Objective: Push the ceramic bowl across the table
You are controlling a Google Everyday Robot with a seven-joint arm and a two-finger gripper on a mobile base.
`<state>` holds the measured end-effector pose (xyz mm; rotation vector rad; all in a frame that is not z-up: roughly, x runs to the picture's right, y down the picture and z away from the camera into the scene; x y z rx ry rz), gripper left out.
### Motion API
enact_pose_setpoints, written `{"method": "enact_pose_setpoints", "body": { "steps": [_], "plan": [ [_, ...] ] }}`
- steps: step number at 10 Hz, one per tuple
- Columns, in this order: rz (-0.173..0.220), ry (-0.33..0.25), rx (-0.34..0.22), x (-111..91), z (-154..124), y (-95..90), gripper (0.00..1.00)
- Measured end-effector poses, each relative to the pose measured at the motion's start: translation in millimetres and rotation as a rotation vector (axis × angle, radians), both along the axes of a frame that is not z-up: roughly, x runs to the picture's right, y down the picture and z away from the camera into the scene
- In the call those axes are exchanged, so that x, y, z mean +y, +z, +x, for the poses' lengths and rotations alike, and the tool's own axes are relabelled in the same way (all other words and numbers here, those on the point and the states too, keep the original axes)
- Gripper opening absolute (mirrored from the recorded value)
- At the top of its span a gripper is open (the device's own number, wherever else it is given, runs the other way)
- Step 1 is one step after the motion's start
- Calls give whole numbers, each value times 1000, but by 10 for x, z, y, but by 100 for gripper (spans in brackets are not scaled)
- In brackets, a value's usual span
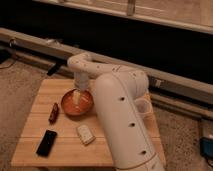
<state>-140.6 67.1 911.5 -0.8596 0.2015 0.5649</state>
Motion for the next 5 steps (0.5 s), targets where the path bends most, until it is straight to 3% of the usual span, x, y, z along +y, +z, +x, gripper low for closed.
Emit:
{"method": "enact_pose_setpoints", "body": {
  "steps": [5],
  "plan": [
    [-24, -47, -55, 125, -157, -132, 80]
  ]
}}
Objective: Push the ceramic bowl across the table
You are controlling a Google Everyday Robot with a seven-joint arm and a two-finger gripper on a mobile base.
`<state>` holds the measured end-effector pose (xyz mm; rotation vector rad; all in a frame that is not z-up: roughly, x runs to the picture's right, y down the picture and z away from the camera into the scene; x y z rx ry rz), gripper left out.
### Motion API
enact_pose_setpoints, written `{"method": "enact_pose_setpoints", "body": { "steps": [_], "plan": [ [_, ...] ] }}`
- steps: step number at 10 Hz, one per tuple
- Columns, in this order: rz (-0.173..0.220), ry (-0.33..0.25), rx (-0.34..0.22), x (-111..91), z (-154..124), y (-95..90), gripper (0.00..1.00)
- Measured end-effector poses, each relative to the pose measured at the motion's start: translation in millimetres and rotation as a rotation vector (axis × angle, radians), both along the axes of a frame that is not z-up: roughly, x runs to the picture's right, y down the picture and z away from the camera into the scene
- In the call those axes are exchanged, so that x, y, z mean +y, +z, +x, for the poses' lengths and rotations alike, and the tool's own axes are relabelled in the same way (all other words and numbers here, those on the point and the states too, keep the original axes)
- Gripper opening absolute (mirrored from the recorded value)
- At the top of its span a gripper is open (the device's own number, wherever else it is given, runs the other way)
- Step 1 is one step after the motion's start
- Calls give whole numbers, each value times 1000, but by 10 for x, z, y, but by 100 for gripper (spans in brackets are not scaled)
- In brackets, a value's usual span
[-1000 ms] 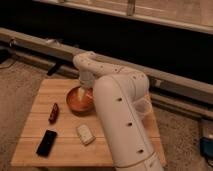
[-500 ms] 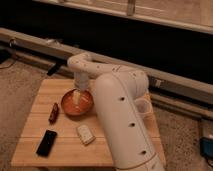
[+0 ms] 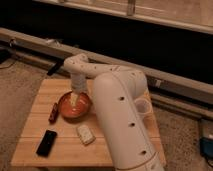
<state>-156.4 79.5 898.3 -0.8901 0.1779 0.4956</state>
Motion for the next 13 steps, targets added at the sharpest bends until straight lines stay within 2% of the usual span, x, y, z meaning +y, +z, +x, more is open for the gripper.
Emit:
{"method": "enact_pose_setpoints", "body": {
  "steps": [9, 11, 13],
  "plan": [
    [-49, -48, -82, 167, -169, -223, 80],
    [-76, -27, -99, 162, -188, -263, 80],
    [-80, -15, -96, 148, -142, -257, 80]
  ]
}}
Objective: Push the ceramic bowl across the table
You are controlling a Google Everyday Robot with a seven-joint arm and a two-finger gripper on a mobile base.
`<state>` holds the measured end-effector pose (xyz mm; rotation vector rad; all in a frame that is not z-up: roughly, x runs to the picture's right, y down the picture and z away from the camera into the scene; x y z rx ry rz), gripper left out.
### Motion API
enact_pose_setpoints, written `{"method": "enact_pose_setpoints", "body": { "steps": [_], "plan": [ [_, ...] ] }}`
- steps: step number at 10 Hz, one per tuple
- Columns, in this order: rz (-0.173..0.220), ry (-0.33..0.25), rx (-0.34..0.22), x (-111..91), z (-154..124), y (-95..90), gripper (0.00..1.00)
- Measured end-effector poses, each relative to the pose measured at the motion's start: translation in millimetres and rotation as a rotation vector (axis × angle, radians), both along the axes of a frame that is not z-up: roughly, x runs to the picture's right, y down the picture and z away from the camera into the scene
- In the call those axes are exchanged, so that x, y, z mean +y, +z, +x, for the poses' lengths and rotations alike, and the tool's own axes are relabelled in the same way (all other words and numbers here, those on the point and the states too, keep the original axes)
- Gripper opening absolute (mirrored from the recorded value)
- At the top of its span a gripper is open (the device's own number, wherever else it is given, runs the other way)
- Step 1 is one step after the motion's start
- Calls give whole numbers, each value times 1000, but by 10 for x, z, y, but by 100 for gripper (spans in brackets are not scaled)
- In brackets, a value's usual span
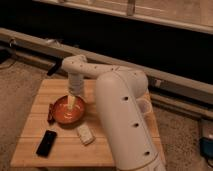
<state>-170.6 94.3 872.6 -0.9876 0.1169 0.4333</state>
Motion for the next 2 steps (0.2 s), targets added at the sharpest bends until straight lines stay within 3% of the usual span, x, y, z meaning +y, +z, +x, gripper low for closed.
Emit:
{"method": "enact_pose_setpoints", "body": {
  "steps": [2],
  "plan": [
    [0, -2, -4, 6, -32, -8, 80]
  ]
}}
